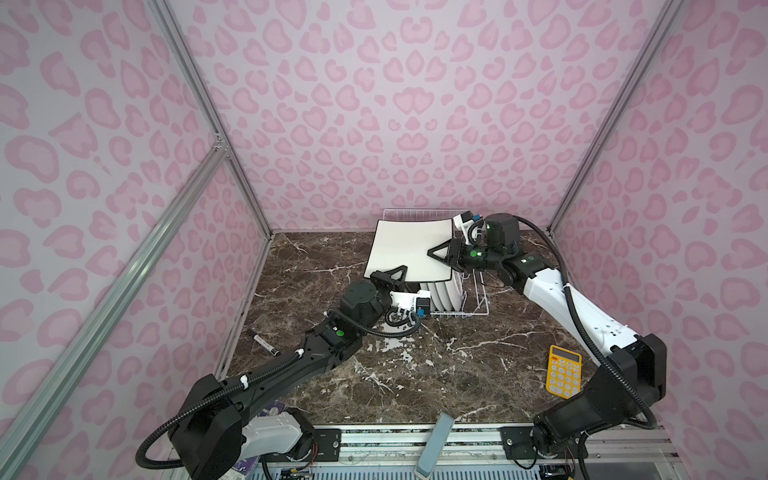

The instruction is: Unload the plates from the dish rack

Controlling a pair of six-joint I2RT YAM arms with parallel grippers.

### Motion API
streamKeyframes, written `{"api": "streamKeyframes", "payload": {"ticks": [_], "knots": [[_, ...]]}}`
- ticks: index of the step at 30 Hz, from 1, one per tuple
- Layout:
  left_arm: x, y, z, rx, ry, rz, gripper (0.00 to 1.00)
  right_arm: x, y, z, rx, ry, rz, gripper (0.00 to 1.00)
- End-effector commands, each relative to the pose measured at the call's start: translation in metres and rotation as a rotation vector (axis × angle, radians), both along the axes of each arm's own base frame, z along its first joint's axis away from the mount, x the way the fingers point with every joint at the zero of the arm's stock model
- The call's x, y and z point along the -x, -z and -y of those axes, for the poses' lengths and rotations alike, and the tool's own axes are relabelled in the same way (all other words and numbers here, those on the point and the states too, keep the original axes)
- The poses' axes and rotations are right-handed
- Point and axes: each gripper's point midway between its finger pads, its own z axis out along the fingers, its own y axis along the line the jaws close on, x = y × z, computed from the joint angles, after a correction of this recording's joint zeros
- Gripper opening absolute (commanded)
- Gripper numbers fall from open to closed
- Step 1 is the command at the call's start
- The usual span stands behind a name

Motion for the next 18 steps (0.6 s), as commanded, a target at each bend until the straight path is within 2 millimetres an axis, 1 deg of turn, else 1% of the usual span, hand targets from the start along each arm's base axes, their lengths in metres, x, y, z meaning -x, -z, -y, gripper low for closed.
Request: {"api": "streamKeyframes", "payload": {"ticks": [1, 5, 11, 16, 18], "knots": [[0.0021, -0.0493, 0.0032, 0.133, 0.018, 0.145, 0.03, 0.0014, -0.0030, -0.0047, -0.013, -0.031, 0.016, 0.25], [0.0015, -0.0488, 0.0032, 0.135, 0.015, 0.140, 0.03, 0.0016, -0.0042, -0.0043, -0.016, -0.030, 0.018, 0.12], [-0.0004, -0.0485, 0.0009, 0.148, -0.001, 0.124, 0.05, -0.0004, -0.0061, -0.0029, -0.030, -0.017, 0.023, 0.00], [-0.0027, -0.0504, -0.0015, 0.174, -0.018, 0.101, 0.18, -0.0017, -0.0072, -0.0002, -0.043, -0.005, 0.023, 0.00], [-0.0037, -0.0514, -0.0031, 0.187, -0.024, 0.087, 0.26, -0.0025, -0.0083, 0.0017, -0.045, 0.006, 0.027, 0.00]]}}
